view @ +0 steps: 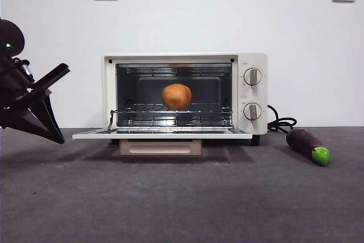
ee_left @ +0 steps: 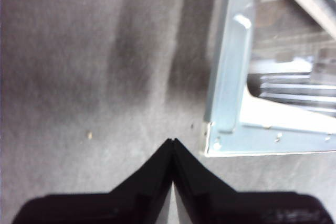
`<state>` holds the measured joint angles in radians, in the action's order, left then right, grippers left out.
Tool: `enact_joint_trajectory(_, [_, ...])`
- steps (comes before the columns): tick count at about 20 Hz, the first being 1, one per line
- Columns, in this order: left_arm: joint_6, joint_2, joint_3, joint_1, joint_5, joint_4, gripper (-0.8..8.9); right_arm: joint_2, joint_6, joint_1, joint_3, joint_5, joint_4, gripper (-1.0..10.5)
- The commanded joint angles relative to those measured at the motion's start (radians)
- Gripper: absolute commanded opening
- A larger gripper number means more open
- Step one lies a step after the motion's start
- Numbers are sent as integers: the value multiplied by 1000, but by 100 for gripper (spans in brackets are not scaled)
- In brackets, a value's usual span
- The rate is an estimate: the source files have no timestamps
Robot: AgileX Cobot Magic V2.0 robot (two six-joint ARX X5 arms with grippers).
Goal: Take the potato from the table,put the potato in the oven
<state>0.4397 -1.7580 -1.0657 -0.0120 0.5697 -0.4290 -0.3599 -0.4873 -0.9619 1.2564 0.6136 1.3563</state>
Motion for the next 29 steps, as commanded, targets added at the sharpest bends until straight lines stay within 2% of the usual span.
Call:
enact_joint_trajectory(1, [11,-12,4,-30,-25,-3,-8,3,-11,-1,-5,12,20,29])
enact_joint_trajectory(5, [62,-26,3,-59,-14,33,-8,3,-11,-1,-5,15,20,29])
enact_joint_trajectory(11, [67,-60,3,-59,10,60,-8,3,-11,-1,-5,15,20,29])
enact_joint_trajectory(15, [104,-60,3,-57,24,99,-8,3,-19,-1,-5,14,20,29])
enact_joint_trajectory(23, [162,-60,2,-57,161,156,-8,3,-34,-1,-5,11,20,29])
enact_joint_trajectory(29, [164,-60,2,-57,171,172,-8,3,-36,-1,-5,11,20,29])
